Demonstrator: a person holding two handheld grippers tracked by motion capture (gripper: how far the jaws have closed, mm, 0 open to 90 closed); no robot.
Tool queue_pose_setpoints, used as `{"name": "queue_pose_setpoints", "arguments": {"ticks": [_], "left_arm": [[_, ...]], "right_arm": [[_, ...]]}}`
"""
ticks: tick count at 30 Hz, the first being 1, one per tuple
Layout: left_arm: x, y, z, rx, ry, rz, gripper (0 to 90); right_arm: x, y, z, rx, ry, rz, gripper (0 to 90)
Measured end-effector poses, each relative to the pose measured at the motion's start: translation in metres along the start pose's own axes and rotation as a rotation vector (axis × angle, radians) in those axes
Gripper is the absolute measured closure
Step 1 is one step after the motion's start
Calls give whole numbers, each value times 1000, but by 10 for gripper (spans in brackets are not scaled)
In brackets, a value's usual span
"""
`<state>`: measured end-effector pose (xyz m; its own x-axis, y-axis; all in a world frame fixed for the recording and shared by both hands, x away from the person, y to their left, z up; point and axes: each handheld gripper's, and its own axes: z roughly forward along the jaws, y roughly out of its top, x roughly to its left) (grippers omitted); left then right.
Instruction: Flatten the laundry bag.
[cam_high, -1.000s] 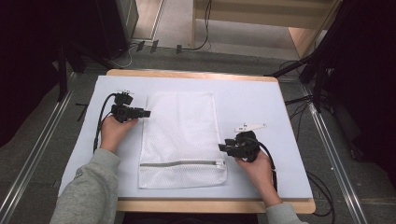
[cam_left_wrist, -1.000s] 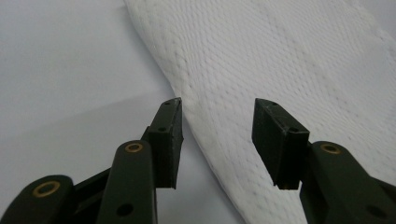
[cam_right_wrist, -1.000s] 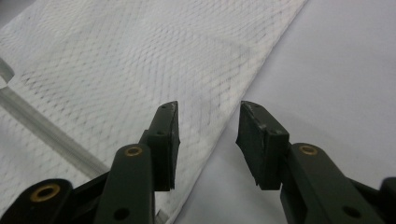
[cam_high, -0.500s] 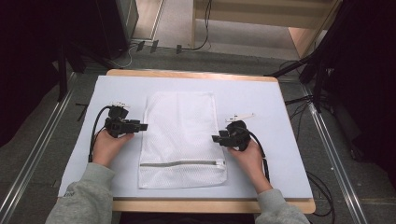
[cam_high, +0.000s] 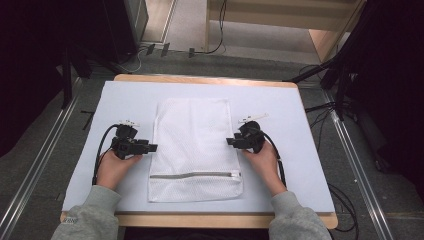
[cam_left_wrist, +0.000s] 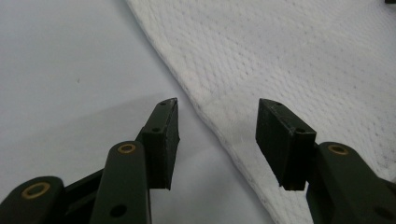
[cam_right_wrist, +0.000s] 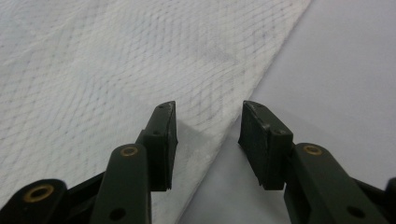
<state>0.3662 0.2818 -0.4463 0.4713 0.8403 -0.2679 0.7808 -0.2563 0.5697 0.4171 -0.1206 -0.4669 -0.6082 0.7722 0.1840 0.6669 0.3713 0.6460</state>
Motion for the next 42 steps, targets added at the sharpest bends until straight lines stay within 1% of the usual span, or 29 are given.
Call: {"name": "queue_pose_setpoints", "arguments": {"ticks": [1,2,5,6,7,8,9,10,12,13,14,16,17,18,19,20,23,25,29,33,38,39,42], "left_arm": [[-1,-2,0,3,4,-2,502],[-1,-5,0,-6,4,-4,501],[-1,-6,0,-11,8,-7,513],[-2,-6,0,-17,14,-7,539],[-2,-7,0,-17,13,-3,585],[-3,-7,1,-12,2,-2,585],[-4,-8,2,-14,0,-6,622],[-5,-7,2,-11,9,-10,703],[-7,-6,4,-6,18,-20,779],[-8,-6,5,1,28,-12,813],[-9,-5,6,0,32,-13,838],[-8,-4,7,3,31,-17,885],[-7,-4,7,2,20,-18,885],[-6,-3,8,5,11,-20,900],[-7,-3,8,4,12,-22,900],[-7,-2,8,6,15,-13,900],[-5,0,10,3,4,-13,900],[-4,2,11,-2,-5,-21,900],[-3,6,13,-3,-8,-11,900],[-4,12,17,-7,-16,1,900],[-4,18,21,-14,-22,3,900],[-3,21,23,-18,-29,0,900],[-3,24,25,-17,-34,3,900]], "right_arm": [[-2,1,1,-3,2,3,580],[-3,2,2,-8,2,10,580],[-4,5,6,-18,8,7,582],[-4,6,6,-16,10,9,588],[-3,7,8,-18,8,8,599],[-3,7,8,-18,8,8,599],[-2,8,9,-18,-1,-4,613],[1,9,10,-15,-19,-19,653],[4,10,11,-5,-44,-46,738],[4,11,11,-1,-61,-59,776],[4,11,12,1,-64,-63,810],[3,13,11,12,-59,-49,868],[3,13,11,12,-59,-49,868],[2,13,11,18,-45,-31,886],[2,13,11,18,-45,-31,886],[1,14,11,20,-41,-27,888],[-1,14,10,23,-32,-19,892],[-4,13,8,27,-36,-8,891],[-7,12,6,24,-43,1,891],[-12,9,1,25,-44,26,891],[-15,5,-3,20,-54,31,891],[-17,2,-6,18,-57,45,891],[-21,-1,-9,14,-64,51,891]]}}
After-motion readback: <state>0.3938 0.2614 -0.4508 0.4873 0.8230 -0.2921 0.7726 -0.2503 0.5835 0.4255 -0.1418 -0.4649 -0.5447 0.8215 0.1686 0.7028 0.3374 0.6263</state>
